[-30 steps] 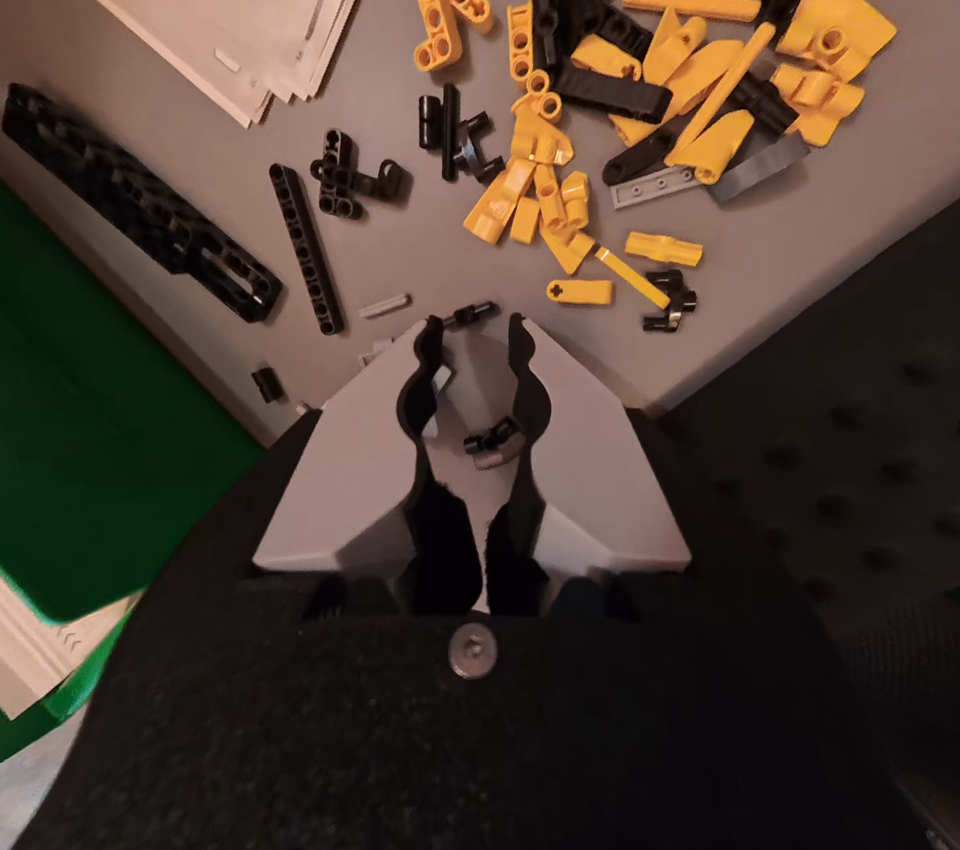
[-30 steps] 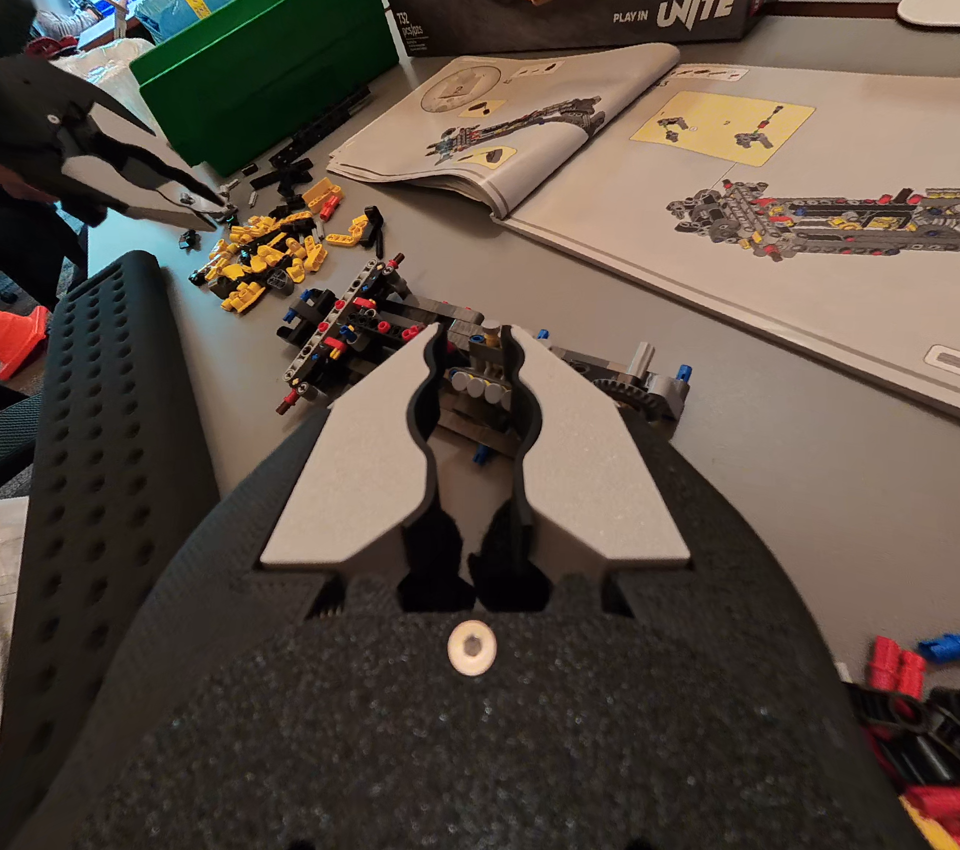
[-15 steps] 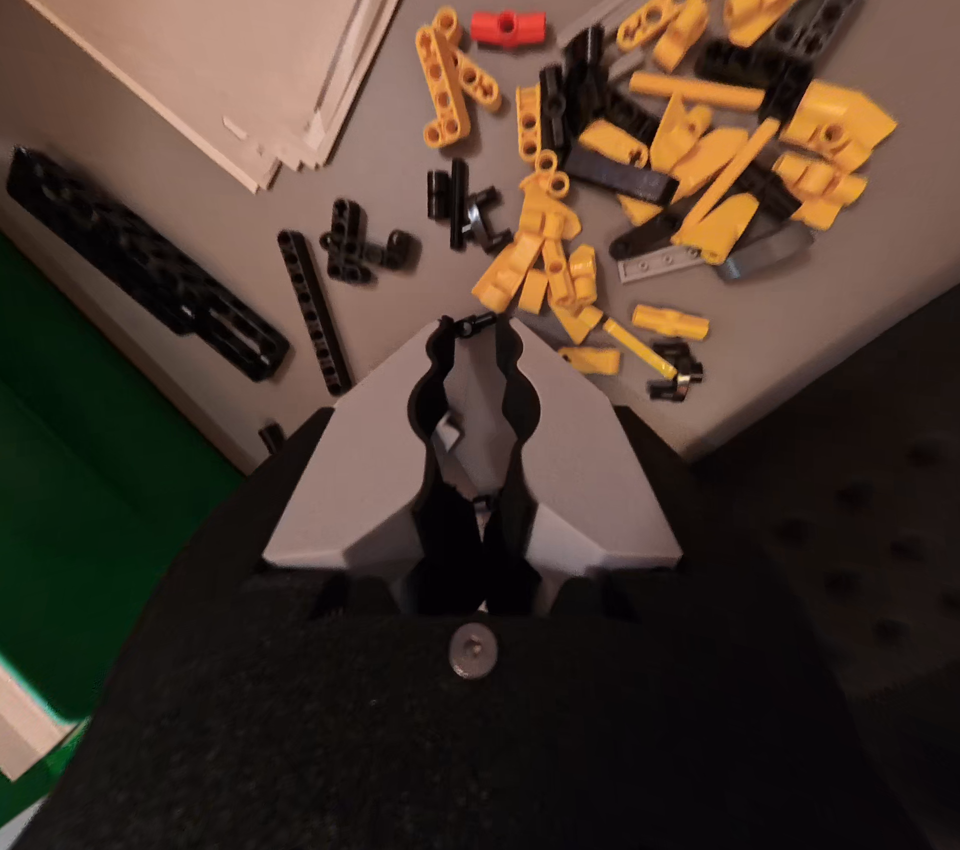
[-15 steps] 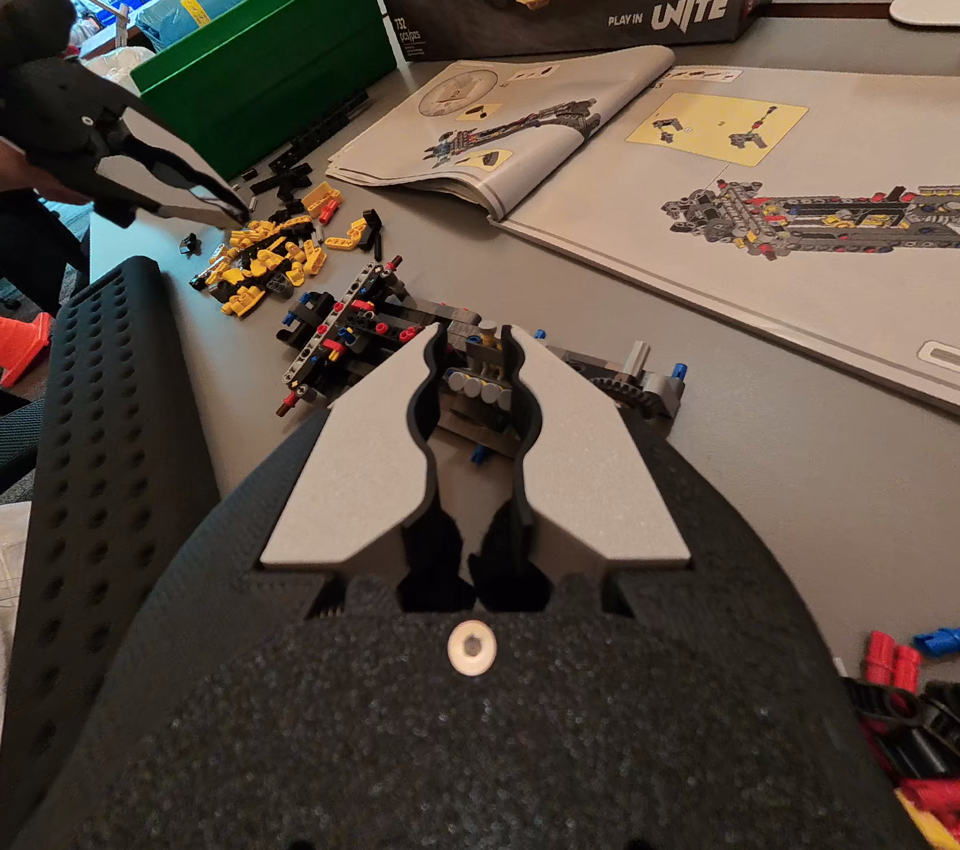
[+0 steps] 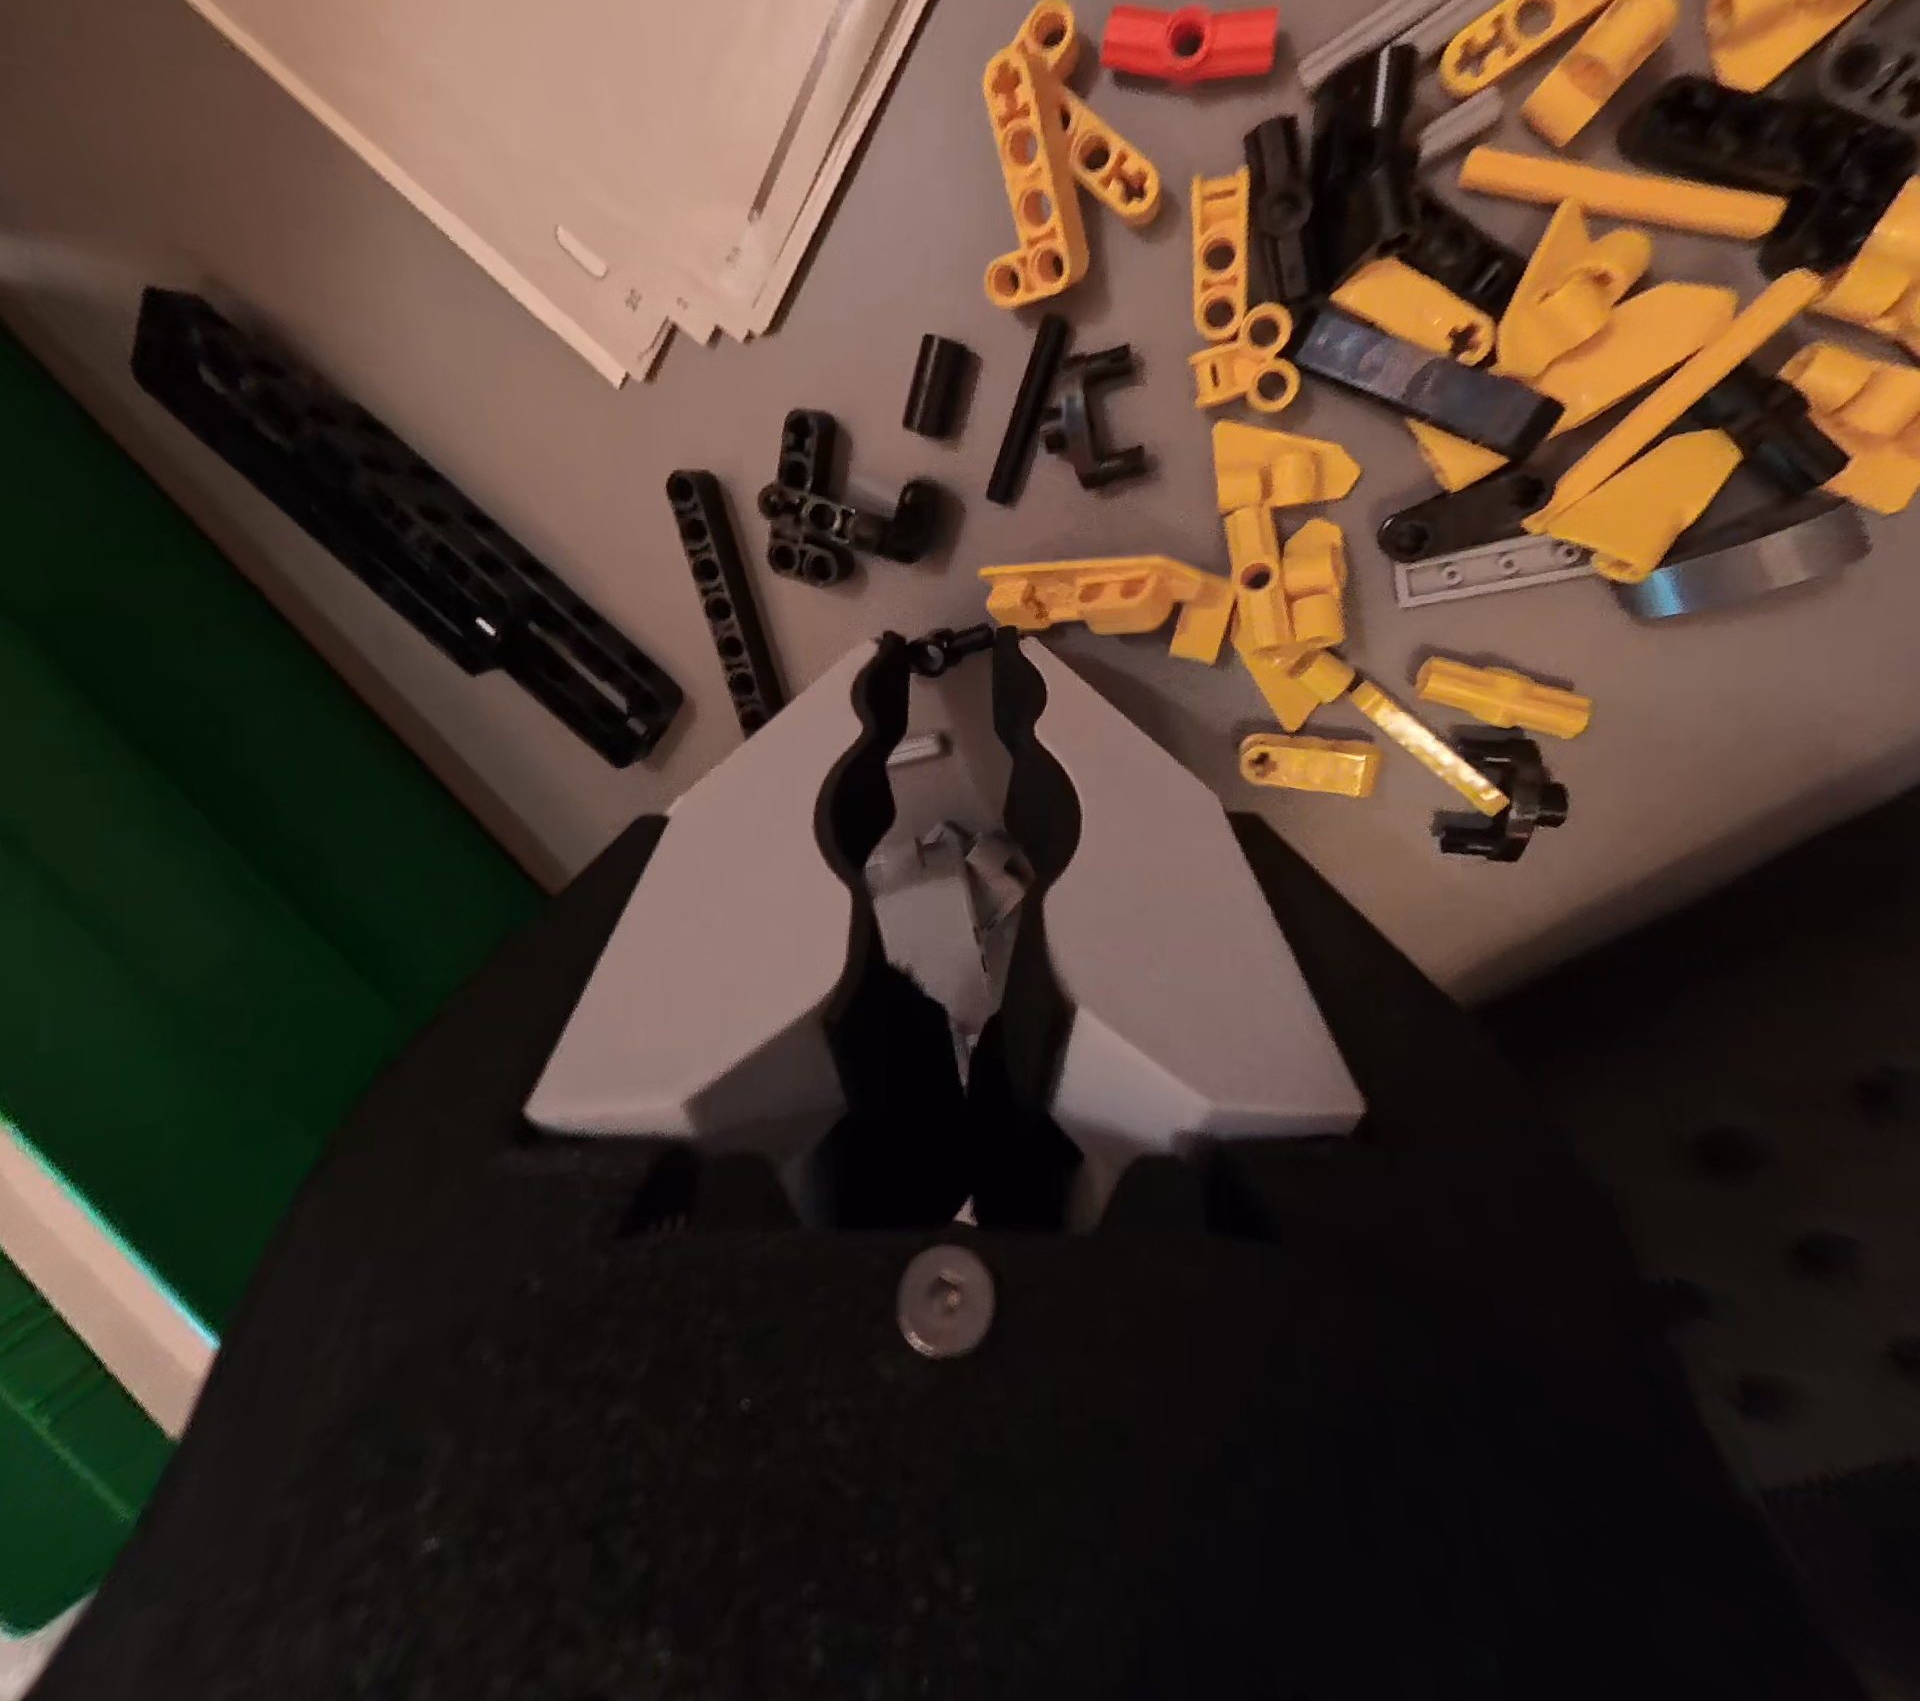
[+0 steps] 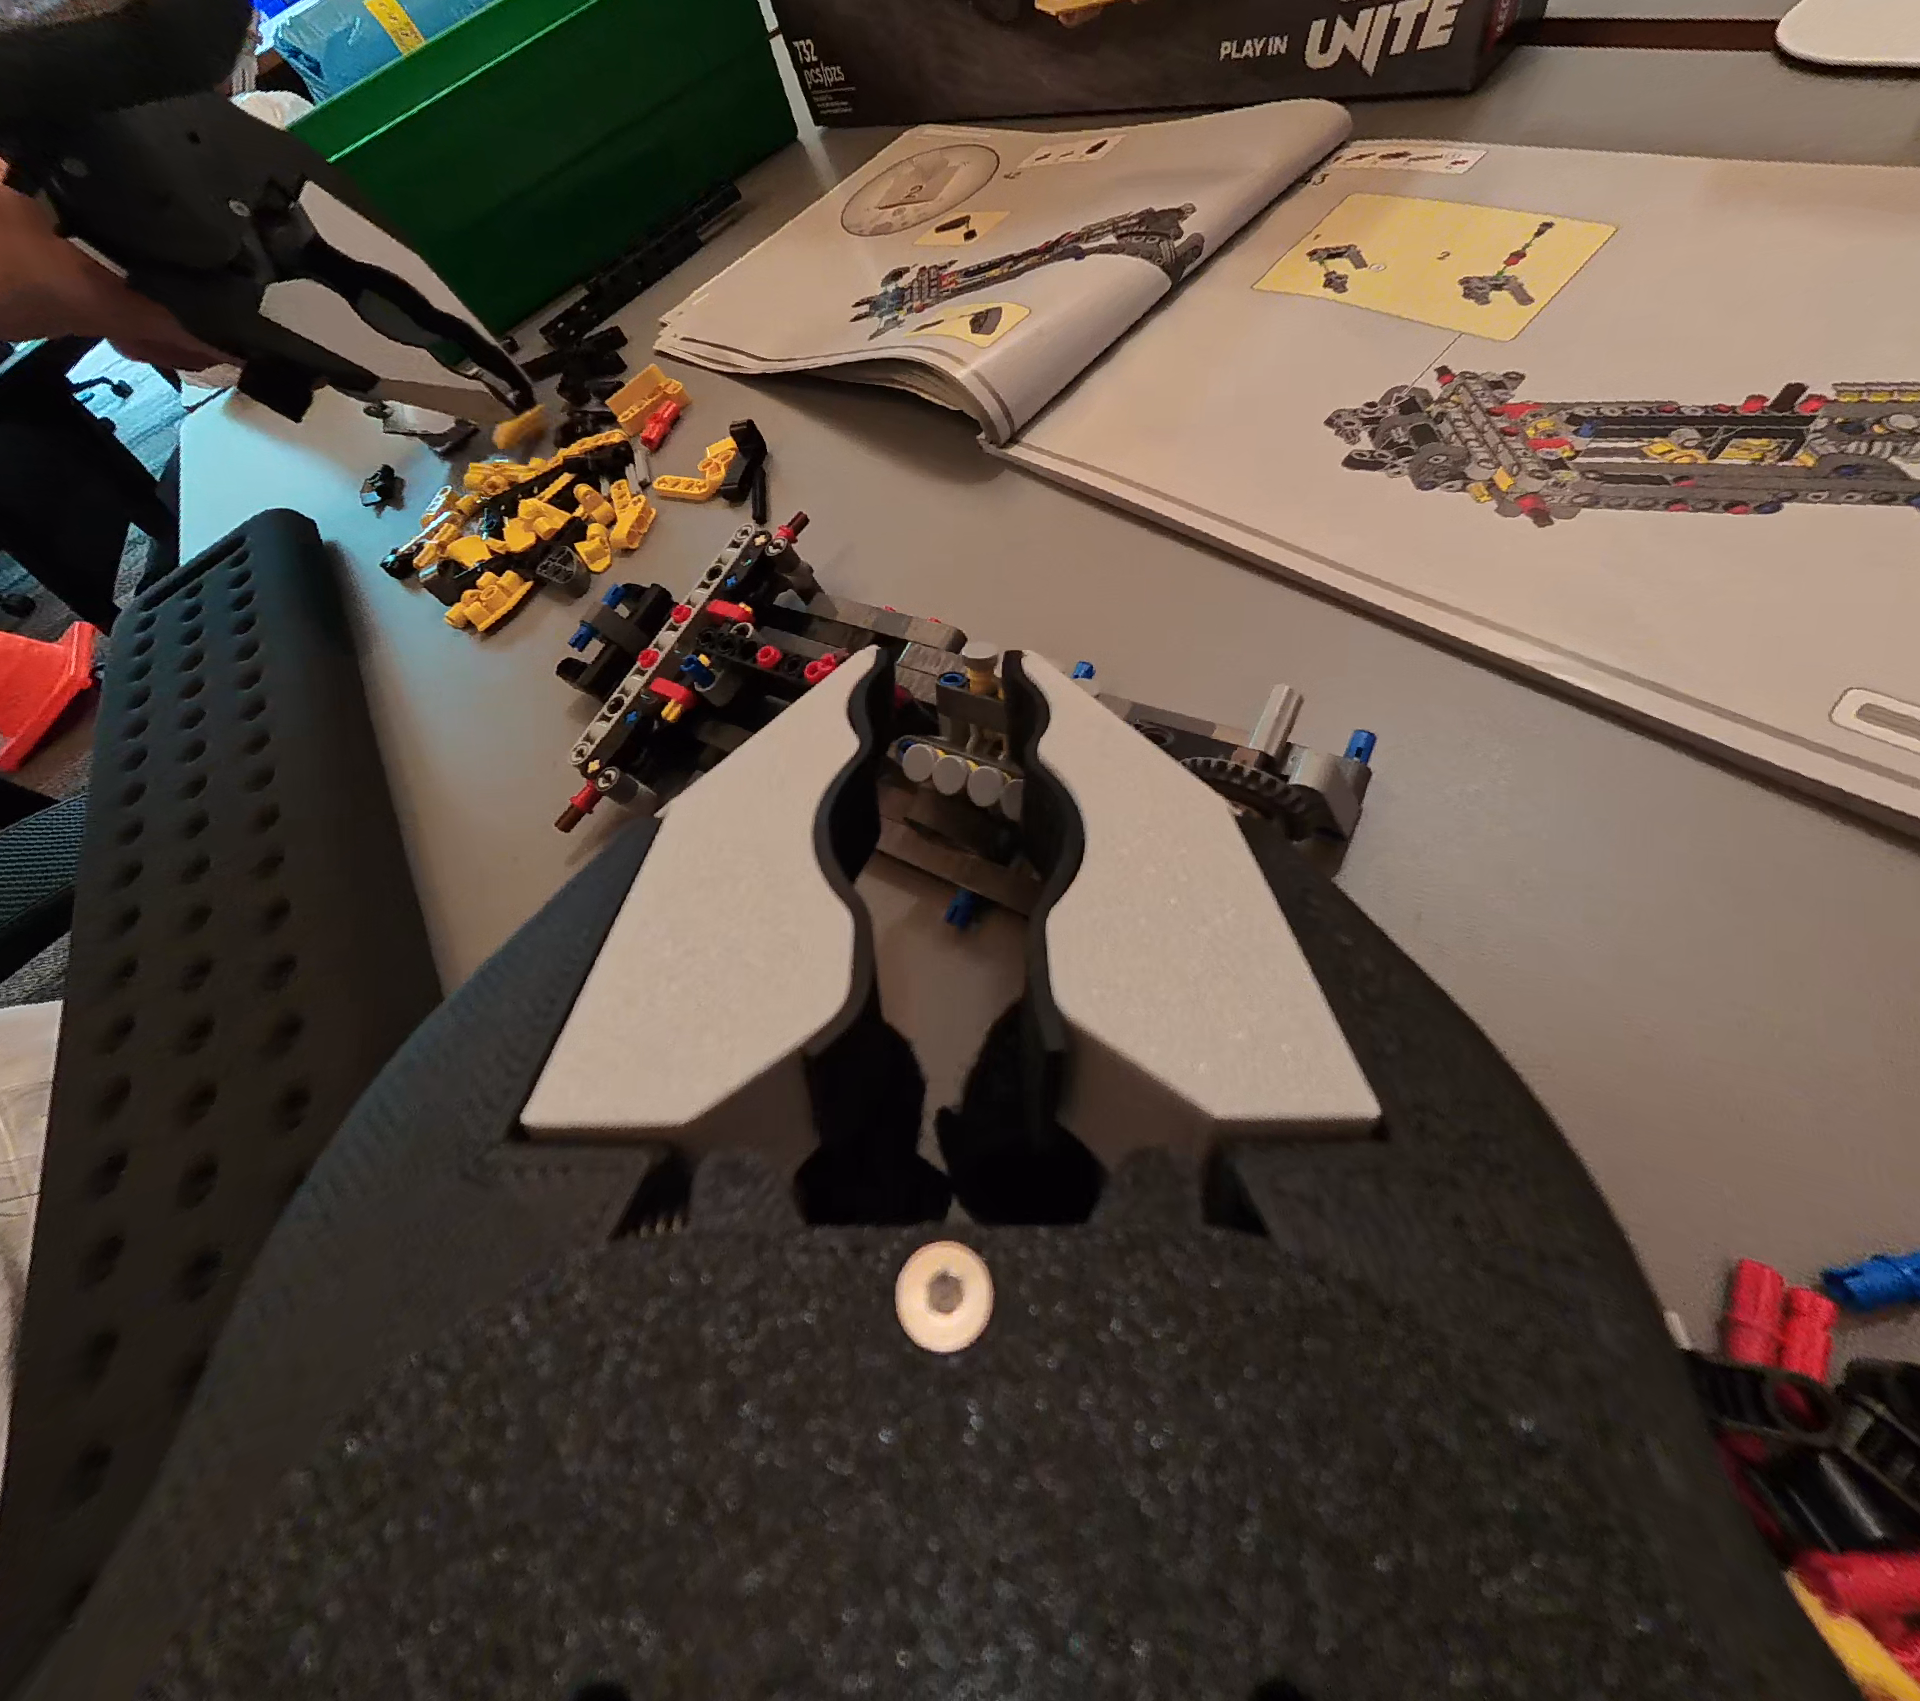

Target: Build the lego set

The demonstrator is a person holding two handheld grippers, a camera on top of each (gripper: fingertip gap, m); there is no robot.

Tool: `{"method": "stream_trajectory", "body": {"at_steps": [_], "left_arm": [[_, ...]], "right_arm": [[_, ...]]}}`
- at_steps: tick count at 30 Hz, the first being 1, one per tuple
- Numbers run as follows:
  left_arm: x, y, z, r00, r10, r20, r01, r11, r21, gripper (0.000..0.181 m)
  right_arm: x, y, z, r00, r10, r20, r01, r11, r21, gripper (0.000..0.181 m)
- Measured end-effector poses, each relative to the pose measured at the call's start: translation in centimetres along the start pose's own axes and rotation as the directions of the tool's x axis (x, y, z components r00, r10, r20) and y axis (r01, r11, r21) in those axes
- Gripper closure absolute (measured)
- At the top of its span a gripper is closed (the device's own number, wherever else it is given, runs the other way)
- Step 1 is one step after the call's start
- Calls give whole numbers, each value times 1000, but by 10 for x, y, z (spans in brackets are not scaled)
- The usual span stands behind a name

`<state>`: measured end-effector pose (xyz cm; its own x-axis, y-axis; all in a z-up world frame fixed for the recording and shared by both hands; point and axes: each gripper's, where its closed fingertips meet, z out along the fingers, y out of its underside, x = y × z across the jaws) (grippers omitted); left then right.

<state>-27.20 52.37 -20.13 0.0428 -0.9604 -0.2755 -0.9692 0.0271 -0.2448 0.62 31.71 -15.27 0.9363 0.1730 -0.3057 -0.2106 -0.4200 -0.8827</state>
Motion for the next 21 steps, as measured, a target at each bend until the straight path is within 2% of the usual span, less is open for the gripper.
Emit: {"method": "stream_trajectory", "body": {"at_steps": [5,9,12,16,18,21], "left_arm": [[-4,0,6,1000,-15,18,15,1000,4,167],[-6,-3,2,999,-21,30,21,1000,16,155],[-5,-8,-4,1000,-15,26,14,999,47,154],[6,-16,-4,998,-16,-55,20,997,78,163],[13,-14,0,993,-44,-111,51,997,59,175],[21,-13,-1,989,-57,-138,67,996,66,177]], "right_arm": [[-2,2,1,1000,-6,5,6,1000,-11,162],[-1,2,1,1000,-10,1,10,1000,-13,162],[-1,2,1,1000,-4,1,4,1000,-9,162],[-1,2,2,1000,-7,4,7,1000,-14,162],[-2,3,2,1000,-13,2,13,1000,-17,162],[-1,3,1,1000,-9,0,9,1000,-15,162]]}}
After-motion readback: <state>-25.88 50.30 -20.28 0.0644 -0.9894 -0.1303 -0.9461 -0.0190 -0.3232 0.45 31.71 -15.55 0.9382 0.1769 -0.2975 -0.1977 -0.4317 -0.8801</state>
